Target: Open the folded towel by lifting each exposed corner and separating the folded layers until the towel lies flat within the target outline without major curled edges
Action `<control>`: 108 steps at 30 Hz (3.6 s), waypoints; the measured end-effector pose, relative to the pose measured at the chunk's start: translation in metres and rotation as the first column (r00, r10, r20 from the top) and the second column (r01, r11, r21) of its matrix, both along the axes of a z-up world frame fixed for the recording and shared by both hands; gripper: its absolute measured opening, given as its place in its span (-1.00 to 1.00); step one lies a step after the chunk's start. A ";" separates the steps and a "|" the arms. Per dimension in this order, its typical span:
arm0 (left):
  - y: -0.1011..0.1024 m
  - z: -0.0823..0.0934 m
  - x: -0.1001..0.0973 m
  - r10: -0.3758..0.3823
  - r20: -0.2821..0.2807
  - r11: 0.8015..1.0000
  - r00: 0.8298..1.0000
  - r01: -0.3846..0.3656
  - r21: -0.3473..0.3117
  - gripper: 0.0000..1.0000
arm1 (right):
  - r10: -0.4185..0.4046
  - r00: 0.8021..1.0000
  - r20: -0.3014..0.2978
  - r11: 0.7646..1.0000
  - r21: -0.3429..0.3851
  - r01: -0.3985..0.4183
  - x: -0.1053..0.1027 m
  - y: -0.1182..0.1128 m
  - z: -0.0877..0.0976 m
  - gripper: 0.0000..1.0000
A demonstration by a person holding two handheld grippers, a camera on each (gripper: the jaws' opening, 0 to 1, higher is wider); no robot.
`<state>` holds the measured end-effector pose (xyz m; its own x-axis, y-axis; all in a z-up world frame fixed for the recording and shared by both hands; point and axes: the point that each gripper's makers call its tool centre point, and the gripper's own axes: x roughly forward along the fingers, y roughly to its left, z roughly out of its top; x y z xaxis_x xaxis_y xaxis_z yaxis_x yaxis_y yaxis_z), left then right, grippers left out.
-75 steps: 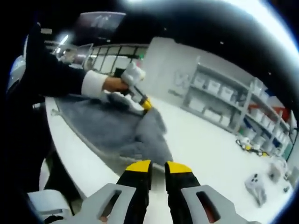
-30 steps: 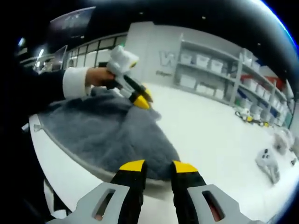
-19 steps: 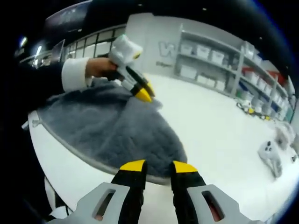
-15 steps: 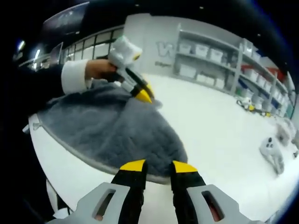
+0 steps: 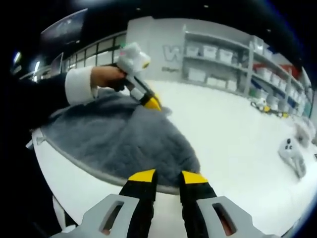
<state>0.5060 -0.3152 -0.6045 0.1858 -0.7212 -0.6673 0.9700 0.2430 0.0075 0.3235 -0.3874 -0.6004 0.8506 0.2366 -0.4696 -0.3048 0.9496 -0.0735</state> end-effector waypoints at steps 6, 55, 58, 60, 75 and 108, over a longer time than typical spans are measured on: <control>-0.006 0.000 -0.003 -0.020 0.022 1.000 1.000 0.020 -0.004 -0.92 | 0.011 1.000 -0.005 0.999 -0.033 -0.011 -0.001 0.001 0.000 -0.88; -0.049 0.040 0.076 0.189 0.183 0.956 0.965 -0.138 -0.259 -0.95 | 0.029 0.999 -0.017 0.999 -0.040 -0.029 -0.015 -0.004 0.003 -0.96; -0.052 0.036 0.070 0.180 0.205 0.960 0.962 -0.126 -0.249 -0.95 | 0.031 0.999 -0.016 0.999 -0.031 -0.032 -0.016 -0.004 0.004 -0.95; -0.055 0.035 0.069 0.174 0.206 0.961 0.963 -0.121 -0.249 -0.94 | 0.035 0.999 -0.008 0.999 -0.024 -0.036 -0.018 -0.004 0.007 -0.95; -0.062 0.022 0.064 0.155 0.264 0.967 0.952 -0.092 -0.238 -0.63 | -0.007 0.997 0.082 1.000 -0.023 0.009 -0.007 -0.015 0.018 -0.92; -0.071 0.011 0.063 0.159 0.213 0.974 0.964 -0.119 -0.191 -0.58 | -0.092 0.995 0.037 0.996 -0.001 0.092 0.001 -0.035 0.010 -1.00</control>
<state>0.5694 -0.3865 -0.5939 0.4236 -0.7790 -0.4623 0.9044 0.3926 0.1671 0.3242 -0.4222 -0.5902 0.8854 0.1551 -0.4383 -0.2128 0.9733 -0.0855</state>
